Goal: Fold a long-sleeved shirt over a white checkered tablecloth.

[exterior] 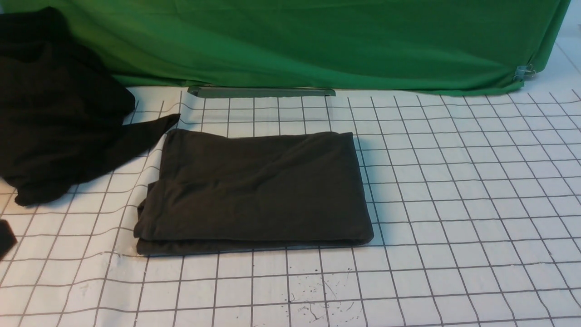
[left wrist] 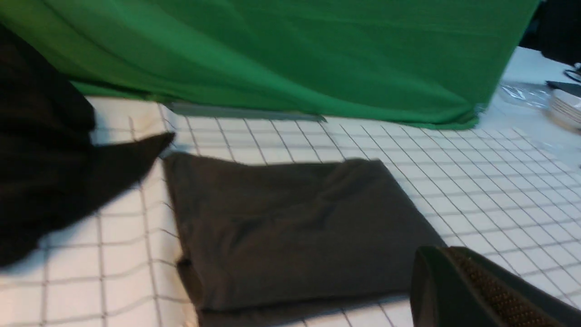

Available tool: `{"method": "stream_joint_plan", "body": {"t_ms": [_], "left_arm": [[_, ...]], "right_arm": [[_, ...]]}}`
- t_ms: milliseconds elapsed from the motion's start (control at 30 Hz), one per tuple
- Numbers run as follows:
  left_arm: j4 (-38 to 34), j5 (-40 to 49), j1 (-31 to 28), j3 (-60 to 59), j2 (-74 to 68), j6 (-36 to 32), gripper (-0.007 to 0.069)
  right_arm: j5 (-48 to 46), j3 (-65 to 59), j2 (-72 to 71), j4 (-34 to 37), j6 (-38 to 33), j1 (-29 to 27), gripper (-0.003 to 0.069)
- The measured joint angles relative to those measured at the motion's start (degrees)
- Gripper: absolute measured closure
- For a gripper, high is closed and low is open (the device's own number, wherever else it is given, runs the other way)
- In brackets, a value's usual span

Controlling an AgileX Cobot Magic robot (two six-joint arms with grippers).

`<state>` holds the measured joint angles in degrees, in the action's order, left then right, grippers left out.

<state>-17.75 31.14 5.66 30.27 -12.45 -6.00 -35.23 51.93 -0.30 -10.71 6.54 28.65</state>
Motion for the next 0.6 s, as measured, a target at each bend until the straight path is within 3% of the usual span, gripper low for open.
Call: {"method": "stream_joint_plan", "body": {"t_ms": [133,333,600], "left_arm": [[8.11,-9.77,-0.53,-5.31,1.54,0.09,0.0623],[12.48,-18.05,-5.5,-18.73,8.77,0.2,0.0623],[14.61,-18.05,-8.16,-30.39,12.26,0.2,0.0623]], "right_arm": [[-0.26,0.0,0.0,0.0,0.0,0.0,0.0557],[-0.43,0.0,0.0,0.0,0.0,0.0,0.0544],[-0.49,0.0,0.0,0.0,0.0,0.0,0.0532]]}}
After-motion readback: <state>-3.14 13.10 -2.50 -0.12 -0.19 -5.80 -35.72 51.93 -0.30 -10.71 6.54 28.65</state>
